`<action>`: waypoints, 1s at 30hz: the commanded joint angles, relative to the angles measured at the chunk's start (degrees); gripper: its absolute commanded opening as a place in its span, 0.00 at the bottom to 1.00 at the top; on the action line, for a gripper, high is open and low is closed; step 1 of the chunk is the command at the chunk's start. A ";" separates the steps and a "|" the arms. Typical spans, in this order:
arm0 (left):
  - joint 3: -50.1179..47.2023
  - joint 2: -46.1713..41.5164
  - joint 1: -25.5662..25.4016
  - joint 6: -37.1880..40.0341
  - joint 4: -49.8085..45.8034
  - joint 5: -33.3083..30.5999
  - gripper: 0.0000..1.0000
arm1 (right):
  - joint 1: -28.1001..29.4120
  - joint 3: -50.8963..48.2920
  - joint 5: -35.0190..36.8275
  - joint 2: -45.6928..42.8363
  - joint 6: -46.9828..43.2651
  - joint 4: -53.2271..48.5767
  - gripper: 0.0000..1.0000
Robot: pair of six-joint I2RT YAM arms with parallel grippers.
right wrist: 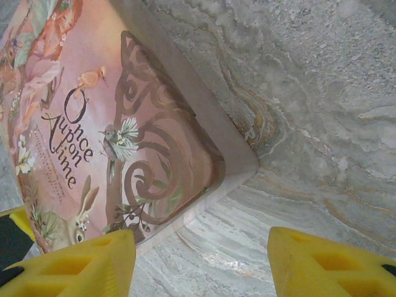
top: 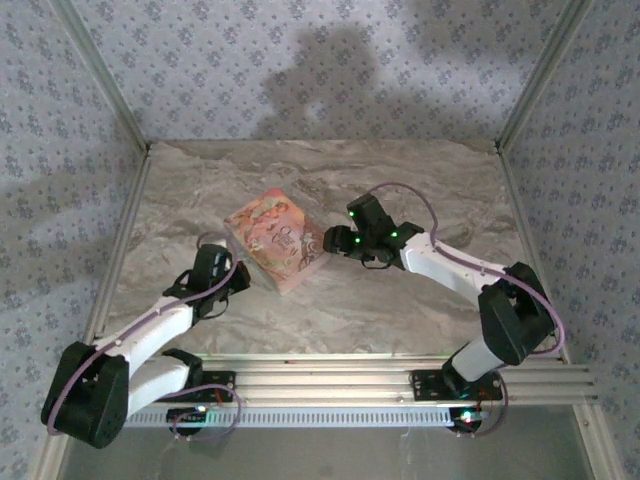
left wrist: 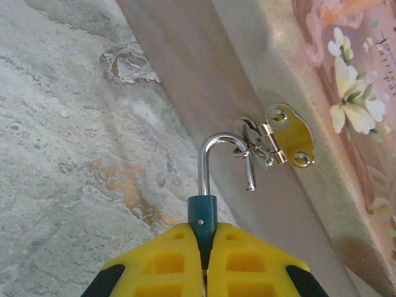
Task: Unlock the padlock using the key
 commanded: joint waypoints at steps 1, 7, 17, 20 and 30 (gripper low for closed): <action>-0.44 -2.58 0.38 -2.66 3.91 -0.35 0.00 | -0.43 1.06 -1.59 0.52 -1.48 -1.11 0.59; 0.00 -3.87 0.47 -2.39 2.91 -1.98 0.00 | -0.81 0.21 -2.44 0.26 -1.41 -0.56 0.59; -2.15 -2.91 0.47 -4.35 5.66 -2.74 0.00 | -1.21 -1.08 -3.14 -0.87 -1.14 0.19 0.59; -2.57 -2.90 0.47 -5.20 6.24 -2.56 0.00 | -1.29 -1.43 -3.28 -0.98 -0.91 0.52 0.59; -1.67 0.05 0.47 -6.75 8.10 -1.79 0.00 | -1.29 -2.15 -3.32 -1.47 -0.72 0.77 0.59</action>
